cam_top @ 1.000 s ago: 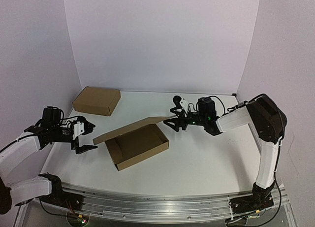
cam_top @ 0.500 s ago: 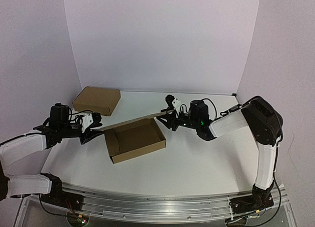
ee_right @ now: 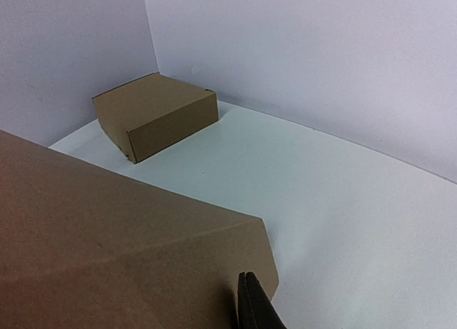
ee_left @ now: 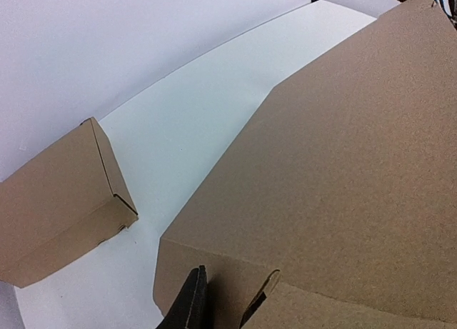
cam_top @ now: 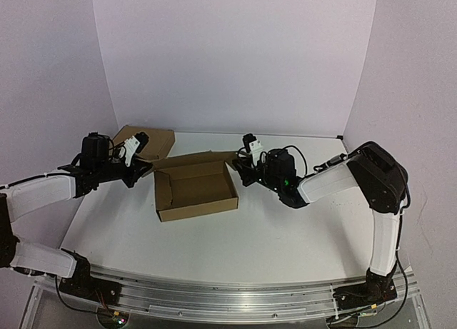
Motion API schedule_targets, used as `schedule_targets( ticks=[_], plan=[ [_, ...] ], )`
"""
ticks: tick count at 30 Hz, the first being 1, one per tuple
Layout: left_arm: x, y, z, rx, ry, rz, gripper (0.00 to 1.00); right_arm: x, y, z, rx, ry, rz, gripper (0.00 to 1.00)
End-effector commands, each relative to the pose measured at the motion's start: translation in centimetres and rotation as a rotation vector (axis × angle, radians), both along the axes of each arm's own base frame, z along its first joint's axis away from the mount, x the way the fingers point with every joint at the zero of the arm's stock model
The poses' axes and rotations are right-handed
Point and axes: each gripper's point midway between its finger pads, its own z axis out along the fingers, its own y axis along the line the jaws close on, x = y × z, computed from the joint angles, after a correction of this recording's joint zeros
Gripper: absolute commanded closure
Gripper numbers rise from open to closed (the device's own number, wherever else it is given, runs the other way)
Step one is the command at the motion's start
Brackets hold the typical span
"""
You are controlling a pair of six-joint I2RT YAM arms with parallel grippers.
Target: Fold the paper box
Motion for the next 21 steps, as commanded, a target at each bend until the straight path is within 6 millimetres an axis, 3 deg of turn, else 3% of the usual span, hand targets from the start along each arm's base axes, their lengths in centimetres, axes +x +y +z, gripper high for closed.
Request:
schedule_targets(
  ticks=[1, 7, 14, 18, 21],
  plan=[
    [1.4, 0.0, 2.0, -0.098, 0.069, 0.080, 0.93, -0.1, 0.3, 2.4, 0.087, 0.115, -0.061, 0.86],
    [1.7, -0.4, 1.7, -0.200, 0.212, 0.155, 0.92, -1.8, 1.0, 2.6, 0.107, 0.224, -0.111, 0.92],
    [3.2, -1.1, 2.9, -0.333, 0.337, 0.260, 0.79, -2.5, 1.6, 2.5, 0.100, 0.376, -0.252, 0.94],
    [3.4, -1.8, 1.7, -0.376, 0.453, 0.281, 0.74, -2.4, 1.2, 1.7, 0.096, 0.482, -0.362, 0.95],
    [3.5, -1.4, 0.8, -0.354, 0.474, 0.310, 0.66, -2.8, 0.6, 1.2, 0.142, 0.545, -0.411, 0.96]
  ],
)
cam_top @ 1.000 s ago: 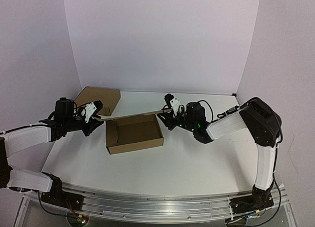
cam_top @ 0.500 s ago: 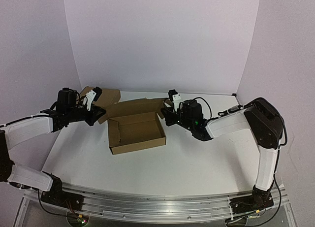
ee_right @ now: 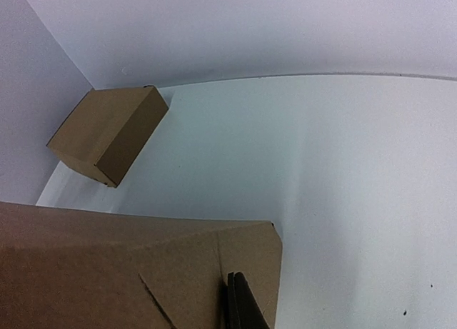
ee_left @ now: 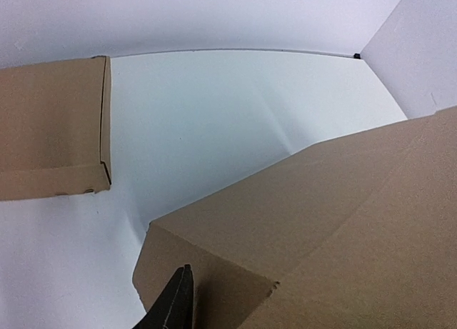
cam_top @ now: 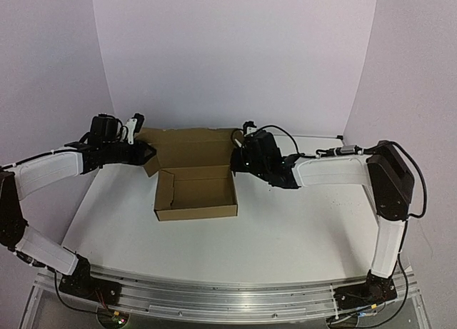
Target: Fold the paper box
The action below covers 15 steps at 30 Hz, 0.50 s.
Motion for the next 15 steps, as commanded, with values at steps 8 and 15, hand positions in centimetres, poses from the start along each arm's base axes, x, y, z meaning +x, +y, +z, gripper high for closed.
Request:
schedule_targets(
  ticks=[8, 15],
  plan=[
    [0.2, 2.5, -0.6, 0.103, 0.088, 0.050, 0.25, -2.0, -1.6, -0.6, -0.024, 0.154, -0.130, 1.00],
    [-1.0, 2.5, 0.8, 0.130, 0.044, -0.069, 0.21, -2.4, -1.6, -1.7, -0.029, 0.187, -0.126, 1.00]
  ],
)
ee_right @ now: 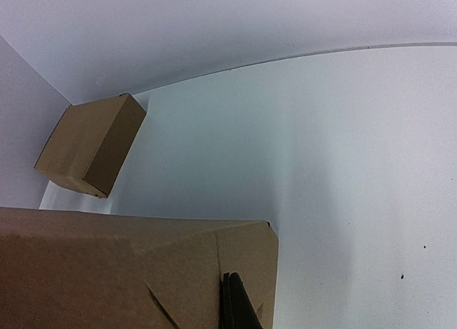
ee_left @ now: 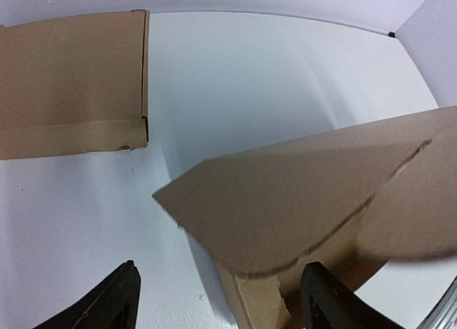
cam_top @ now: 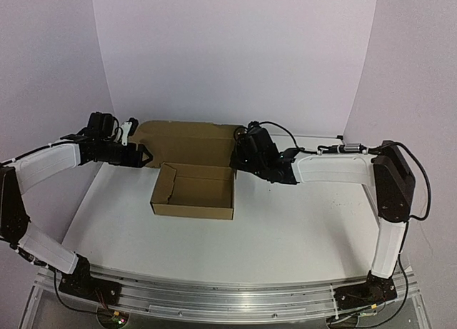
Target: Fold the paper box
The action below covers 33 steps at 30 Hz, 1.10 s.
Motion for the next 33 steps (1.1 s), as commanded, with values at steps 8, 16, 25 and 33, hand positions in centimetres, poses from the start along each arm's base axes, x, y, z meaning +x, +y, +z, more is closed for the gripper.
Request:
schedule_targets(
  ticks=[8, 16, 25, 33],
  plan=[
    [0.3, 0.5, 3.9, 0.124, -0.238, -0.153, 0.34, -1.5, -0.3, -1.2, -0.107, 0.067, 0.067, 1.00],
    [-1.1, -0.4, 2.0, 0.079, -0.171, -0.291, 0.39, -1.5, -1.5, 0.7, -0.183, 0.001, 0.072, 1.00],
    [-3.9, -2.5, -4.0, 0.039, 0.077, 0.039, 0.31, -2.4, -1.0, 0.1, -0.162, 0.033, 0.097, 1.00],
    [0.3, -3.6, -8.1, 0.070, 0.100, 0.130, 0.13, -3.0, -0.2, -0.2, -0.140, 0.057, 0.147, 1.00]
  ],
)
